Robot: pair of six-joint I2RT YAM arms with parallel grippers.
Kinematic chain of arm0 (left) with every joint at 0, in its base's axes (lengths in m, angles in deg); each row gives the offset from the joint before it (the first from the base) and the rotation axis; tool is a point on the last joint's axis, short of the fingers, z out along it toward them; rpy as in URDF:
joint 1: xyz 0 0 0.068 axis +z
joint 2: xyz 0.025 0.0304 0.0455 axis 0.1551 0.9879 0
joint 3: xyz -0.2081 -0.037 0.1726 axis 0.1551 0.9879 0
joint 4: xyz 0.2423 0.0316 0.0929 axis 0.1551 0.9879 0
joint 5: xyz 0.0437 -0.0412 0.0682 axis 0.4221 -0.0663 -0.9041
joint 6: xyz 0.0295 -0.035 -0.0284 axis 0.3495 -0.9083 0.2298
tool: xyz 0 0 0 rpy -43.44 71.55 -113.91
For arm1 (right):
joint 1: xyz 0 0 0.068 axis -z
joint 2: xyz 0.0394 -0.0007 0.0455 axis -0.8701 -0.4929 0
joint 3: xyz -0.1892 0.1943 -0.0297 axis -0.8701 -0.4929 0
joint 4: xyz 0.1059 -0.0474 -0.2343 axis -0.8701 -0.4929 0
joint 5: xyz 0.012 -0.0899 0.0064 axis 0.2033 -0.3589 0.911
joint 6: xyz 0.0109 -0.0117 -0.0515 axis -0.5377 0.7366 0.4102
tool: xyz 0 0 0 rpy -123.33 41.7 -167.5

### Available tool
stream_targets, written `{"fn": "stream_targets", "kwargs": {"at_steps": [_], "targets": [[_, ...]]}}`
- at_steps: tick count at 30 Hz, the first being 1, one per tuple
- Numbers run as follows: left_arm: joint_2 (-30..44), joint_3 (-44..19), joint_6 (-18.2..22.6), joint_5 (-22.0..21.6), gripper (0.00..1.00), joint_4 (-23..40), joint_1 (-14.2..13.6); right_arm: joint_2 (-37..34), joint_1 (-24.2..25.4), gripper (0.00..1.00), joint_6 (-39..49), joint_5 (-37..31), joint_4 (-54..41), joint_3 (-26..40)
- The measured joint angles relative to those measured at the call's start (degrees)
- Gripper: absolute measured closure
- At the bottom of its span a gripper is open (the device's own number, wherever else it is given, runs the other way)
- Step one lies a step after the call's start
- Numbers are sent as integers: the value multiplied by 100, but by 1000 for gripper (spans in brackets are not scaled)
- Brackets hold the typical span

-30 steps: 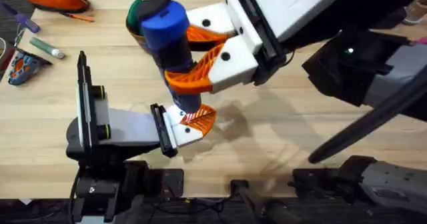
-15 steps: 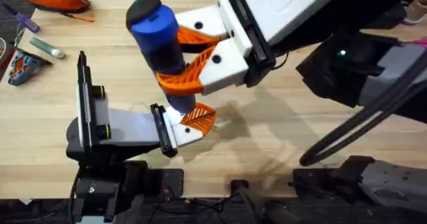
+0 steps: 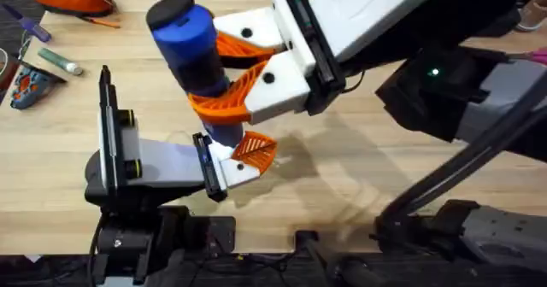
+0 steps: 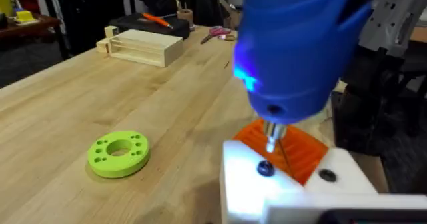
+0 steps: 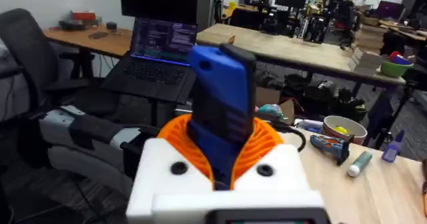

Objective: Pick up the gripper from the table and insert it into the empty holder that is missing its gripper. Then pick up a screw, insert it into the mounting hole, and use the screwdriver to tighten it. Finally, clean up the table by picking up the vegetable and placing it into the bucket.

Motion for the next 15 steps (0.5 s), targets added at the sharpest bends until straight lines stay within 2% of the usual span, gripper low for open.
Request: {"fn": "stream_targets", "kwargs": {"at_steps": [15], "targets": [[0,0,0,0,989,0,0,-175,2,907,-5,-63,25,0]]}}
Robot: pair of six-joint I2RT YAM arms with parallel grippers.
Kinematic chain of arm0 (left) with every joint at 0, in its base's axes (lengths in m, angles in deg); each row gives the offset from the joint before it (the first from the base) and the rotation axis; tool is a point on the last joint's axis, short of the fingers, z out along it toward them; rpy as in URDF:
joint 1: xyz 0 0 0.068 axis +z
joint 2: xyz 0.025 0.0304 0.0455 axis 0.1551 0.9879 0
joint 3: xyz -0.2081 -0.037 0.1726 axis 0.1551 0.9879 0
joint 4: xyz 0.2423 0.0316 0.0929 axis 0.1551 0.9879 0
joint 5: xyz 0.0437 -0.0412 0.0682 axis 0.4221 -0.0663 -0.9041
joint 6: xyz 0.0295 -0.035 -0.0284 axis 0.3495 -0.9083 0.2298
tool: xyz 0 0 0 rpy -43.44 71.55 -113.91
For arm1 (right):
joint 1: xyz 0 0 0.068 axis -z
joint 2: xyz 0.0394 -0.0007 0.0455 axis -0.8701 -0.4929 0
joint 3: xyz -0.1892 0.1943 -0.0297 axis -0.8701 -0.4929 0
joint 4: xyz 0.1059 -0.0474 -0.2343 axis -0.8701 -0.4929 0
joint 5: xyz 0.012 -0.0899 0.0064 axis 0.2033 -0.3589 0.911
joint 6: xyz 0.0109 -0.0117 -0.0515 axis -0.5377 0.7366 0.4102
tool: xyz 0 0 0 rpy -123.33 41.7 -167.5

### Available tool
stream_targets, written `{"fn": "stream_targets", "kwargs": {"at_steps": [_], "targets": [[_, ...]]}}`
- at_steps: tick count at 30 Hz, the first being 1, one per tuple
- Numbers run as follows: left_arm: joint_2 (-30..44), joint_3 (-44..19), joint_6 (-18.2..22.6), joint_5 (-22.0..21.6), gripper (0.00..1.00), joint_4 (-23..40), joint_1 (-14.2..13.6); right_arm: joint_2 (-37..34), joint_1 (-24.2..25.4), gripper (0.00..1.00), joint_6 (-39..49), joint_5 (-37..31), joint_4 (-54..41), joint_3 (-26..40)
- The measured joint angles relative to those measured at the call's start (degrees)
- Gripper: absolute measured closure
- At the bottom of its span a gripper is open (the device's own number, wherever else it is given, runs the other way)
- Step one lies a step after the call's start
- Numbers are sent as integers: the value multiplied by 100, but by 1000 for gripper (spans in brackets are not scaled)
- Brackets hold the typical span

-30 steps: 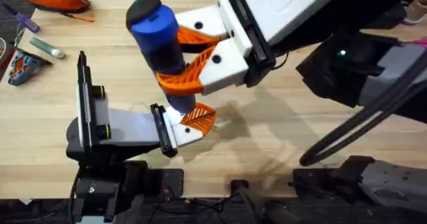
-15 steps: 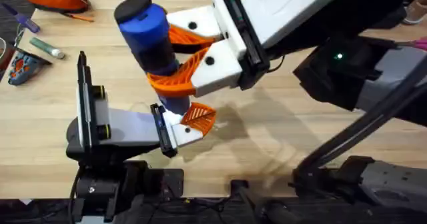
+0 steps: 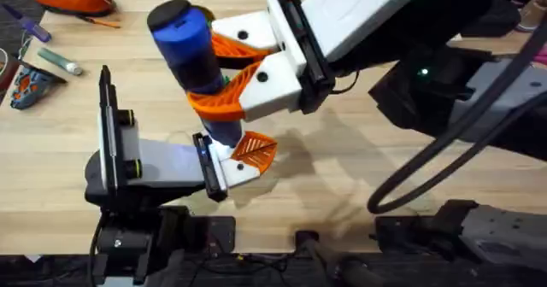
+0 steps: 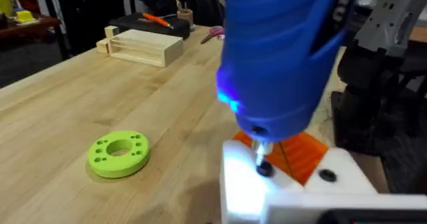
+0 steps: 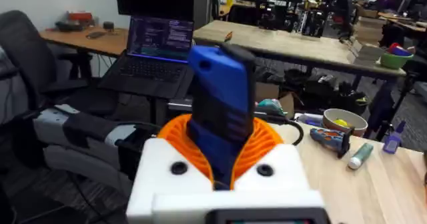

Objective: Pick up the gripper from the table and insert it into the empty holder that is missing its gripper. Then pick up a screw, insert it into the mounting hole, and use the screwdriver to tighten it. Finally, clean up the table by picking up the vegetable and placing it into the bucket.

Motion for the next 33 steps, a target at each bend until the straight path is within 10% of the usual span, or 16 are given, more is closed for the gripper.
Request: {"fn": "stream_targets", "kwargs": {"at_steps": [33], "targets": [[-1,0,0,0,989,0,0,0,0,907,-448,-2,50,11]]}}
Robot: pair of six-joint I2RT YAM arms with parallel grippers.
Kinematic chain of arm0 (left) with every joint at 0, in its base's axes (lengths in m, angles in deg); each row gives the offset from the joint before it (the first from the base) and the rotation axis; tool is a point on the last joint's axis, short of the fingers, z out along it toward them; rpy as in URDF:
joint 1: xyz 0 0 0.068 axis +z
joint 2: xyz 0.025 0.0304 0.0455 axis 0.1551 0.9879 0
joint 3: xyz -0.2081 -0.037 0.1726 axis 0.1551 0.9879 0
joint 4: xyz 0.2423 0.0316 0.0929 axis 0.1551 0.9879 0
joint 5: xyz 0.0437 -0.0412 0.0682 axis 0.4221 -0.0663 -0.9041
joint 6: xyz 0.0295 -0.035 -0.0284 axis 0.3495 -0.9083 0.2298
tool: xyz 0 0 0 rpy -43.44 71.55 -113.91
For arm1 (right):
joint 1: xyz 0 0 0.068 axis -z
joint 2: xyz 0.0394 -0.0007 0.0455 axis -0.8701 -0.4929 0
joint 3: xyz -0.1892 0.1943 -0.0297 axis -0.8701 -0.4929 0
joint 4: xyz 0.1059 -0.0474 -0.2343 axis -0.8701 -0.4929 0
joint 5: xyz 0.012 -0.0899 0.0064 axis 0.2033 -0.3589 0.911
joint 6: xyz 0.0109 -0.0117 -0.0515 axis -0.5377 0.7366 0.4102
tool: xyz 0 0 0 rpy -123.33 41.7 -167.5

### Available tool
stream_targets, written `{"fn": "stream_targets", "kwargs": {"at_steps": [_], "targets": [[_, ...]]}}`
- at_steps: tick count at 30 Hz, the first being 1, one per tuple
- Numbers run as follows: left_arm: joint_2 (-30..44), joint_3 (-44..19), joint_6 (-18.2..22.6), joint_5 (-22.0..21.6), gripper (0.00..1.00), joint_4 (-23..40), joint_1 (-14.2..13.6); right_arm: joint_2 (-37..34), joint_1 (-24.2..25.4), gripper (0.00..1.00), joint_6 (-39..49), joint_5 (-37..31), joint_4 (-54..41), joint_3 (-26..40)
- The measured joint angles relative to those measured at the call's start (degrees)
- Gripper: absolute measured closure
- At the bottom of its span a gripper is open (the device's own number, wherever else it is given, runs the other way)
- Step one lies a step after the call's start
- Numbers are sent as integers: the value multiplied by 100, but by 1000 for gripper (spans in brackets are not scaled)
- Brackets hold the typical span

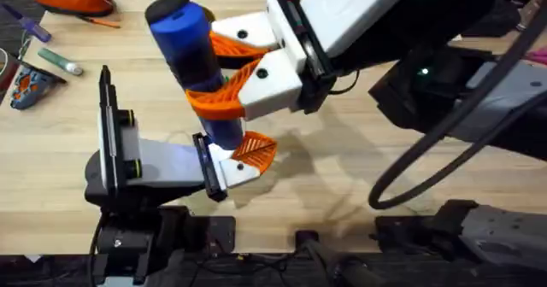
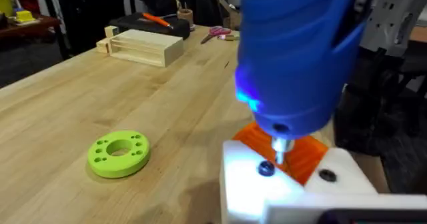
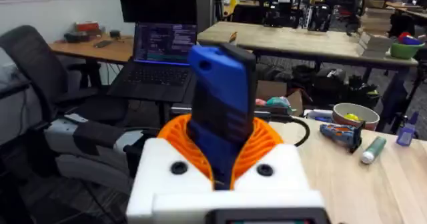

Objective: Pick up the gripper from the table and insert it into the empty holder that is missing its gripper. Then pick up a screw, insert it into the mounting hole, and use the screwdriver to tighten it. Finally, clean up the table by picking up the vegetable and placing it into the bucket.

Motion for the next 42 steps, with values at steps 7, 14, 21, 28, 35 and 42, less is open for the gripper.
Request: {"fn": "stream_targets", "kwargs": {"at_steps": [7,14,21,28,35,42], "targets": [[1,0,0,0,989,-2,0,0,0,907,83,-90,-42,0],[1,0,0,0,989,0,0,-14,0,907,93,-104,-41,0],[1,0,-1,0,989,0,0,-109,0,907,125,-131,-18,8],[1,0,-4,0,989,0,0,-109,0,907,130,-127,-40,9],[-1,0,-4,0,989,0,0,-109,0,907,162,-92,-49,9],[1,0,-2,-2,989,-2,0,-154,-2,907,140,-26,139,9]]}}
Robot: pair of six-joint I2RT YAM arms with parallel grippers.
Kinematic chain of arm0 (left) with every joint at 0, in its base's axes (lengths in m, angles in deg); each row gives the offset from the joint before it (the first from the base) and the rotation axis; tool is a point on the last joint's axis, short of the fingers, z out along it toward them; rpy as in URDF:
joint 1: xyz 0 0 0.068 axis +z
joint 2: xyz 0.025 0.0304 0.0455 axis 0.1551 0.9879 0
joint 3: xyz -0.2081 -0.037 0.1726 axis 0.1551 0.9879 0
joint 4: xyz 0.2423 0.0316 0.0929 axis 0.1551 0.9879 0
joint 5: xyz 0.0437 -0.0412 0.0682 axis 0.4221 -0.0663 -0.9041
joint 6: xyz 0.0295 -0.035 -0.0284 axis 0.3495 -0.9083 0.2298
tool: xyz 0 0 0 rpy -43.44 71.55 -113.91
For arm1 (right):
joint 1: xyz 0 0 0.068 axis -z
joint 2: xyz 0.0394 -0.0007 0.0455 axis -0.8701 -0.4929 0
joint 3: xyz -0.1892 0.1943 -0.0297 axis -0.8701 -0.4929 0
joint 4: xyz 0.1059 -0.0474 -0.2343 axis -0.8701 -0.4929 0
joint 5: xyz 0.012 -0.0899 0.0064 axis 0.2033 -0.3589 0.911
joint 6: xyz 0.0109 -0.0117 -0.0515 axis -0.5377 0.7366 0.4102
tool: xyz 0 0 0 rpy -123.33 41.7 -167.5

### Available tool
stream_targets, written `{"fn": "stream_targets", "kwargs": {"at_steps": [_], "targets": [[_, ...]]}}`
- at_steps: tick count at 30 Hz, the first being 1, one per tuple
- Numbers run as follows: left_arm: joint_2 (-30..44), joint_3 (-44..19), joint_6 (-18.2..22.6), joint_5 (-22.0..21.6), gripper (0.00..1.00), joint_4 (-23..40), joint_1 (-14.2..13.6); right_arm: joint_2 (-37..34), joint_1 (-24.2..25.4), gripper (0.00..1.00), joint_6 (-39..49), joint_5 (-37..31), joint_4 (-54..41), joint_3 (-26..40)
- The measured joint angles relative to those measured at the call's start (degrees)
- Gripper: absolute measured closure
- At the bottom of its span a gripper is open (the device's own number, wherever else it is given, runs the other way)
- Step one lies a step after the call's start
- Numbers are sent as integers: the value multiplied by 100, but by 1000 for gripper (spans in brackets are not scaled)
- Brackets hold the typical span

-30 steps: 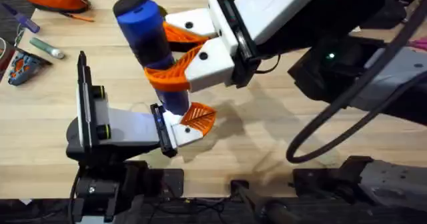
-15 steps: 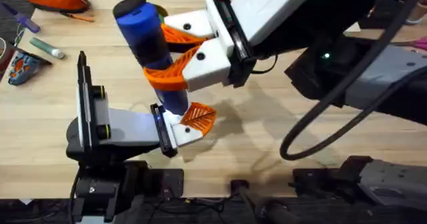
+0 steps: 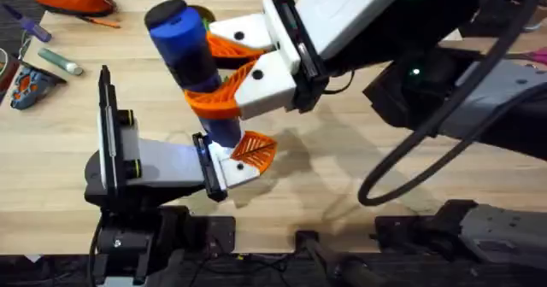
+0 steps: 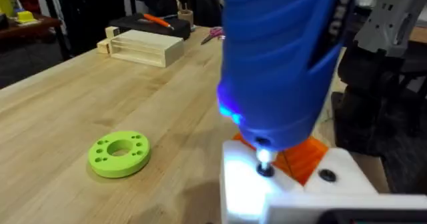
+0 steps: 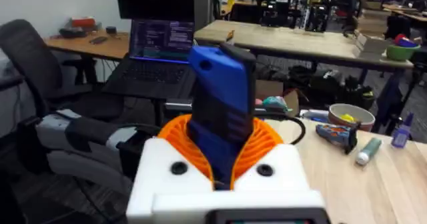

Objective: Pick up the gripper from the table and insert it into the empty holder that is missing its gripper. Then pick up a screw, insert it into the mounting hole, and use the screwdriver to tighten it. Finally, clean up the table by picking up the vegetable and placing it into the bucket.

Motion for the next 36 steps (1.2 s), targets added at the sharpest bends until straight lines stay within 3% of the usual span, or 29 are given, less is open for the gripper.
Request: {"fn": "stream_targets", "kwargs": {"at_steps": [5,13,22,23,25,26,28,33,36], "targets": [[-1,0,0,1,989,2,0,-63,32,907,-143,26,53,182],[-2,0,0,2,989,2,0,-63,241,907,-206,157,-599,1098],[-2,0,0,2,989,2,0,-63,513,907,-280,158,-1526,1178],[-2,0,0,2,989,1,0,-63,768,907,-236,4,-2363,1190],[-1,0,0,1,989,2,0,-62,986,907,-87,-125,-3156,1280],[0,0,0,2,989,2,0,-63,1311,907,339,-459,-4519,1560],[0,0,0,2,989,2,0,-63,1515,907,766,-827,-5567,1875],[0,0,0,2,989,2,0,-63,1928,907,1886,-1755,-7373,2707],[-2,0,0,2,989,2,0,-64,2176,907,2451,-2180,-7894,3130]]}}
